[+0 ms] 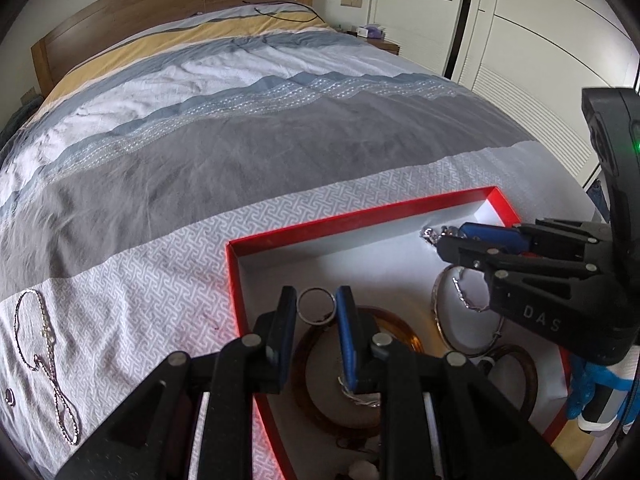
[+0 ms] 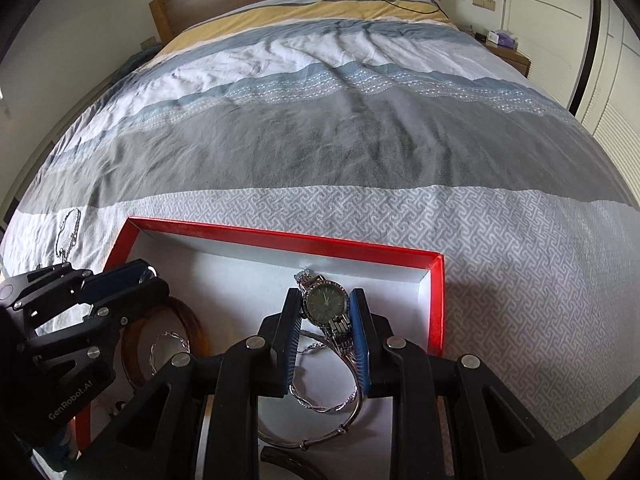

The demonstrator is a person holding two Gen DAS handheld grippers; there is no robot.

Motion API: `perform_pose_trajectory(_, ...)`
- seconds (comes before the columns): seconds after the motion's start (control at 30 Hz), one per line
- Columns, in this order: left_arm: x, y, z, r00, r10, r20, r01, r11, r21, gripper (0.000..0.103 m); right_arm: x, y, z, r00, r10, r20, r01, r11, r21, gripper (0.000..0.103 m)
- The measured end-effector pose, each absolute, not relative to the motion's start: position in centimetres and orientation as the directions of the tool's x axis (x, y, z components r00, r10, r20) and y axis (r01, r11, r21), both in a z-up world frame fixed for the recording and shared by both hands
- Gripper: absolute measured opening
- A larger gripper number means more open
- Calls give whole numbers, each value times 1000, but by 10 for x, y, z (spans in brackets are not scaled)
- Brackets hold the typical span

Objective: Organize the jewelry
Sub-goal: 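Carry the ring with the left gripper while the right carries the wristwatch into the red box, then open both grippers to release the ring and wristwatch in the box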

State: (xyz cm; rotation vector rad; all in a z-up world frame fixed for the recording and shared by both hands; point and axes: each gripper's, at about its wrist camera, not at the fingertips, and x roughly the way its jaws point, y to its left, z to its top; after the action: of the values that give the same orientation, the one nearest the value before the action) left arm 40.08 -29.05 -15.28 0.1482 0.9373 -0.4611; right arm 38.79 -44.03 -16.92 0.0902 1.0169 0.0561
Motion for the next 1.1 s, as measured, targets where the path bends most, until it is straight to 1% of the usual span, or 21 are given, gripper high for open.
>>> perform_pose_trajectory(0.33,399,-296,-154,504,-314,-805,458,887,-60,20,388,-437,-173,529,71,-846,-21,997,71,26)
perform_pose_trajectory(0.43,399,-296,-153,504,-318,-803,458,886,-63,20,387,-435,-171,532,79,-843,-33,997,72,30)
perform_pose_trajectory(0.5,398,-295,-152,504,-321,-802,457,887,-68,20,385,-434,-170,535,78,-841,-39,997,67,36)
perform_pose_trajectory(0.6,396,-292,-149,504,-328,-799,454,888,-78,20,384,-436,-167,546,68,-835,-27,998,64,41)
perform_pose_trajectory(0.67,395,-291,-148,496,-336,-801,453,887,-92,21,383,-439,-165,550,66,-832,-15,997,70,41)
perform_pose_trajectory(0.8,391,-291,-146,483,-345,-805,460,882,-102,26,379,-441,-162,550,54,-833,-1,998,64,43)
perform_pose_trajectory(1.0,379,-290,-132,480,-369,-796,478,871,-115,27,365,-447,-149,567,49,-822,19,997,72,43)
perform_pose_trajectory(1.1,371,-289,-120,487,-378,-788,490,864,-112,30,356,-448,-139,582,44,-812,31,997,76,43)
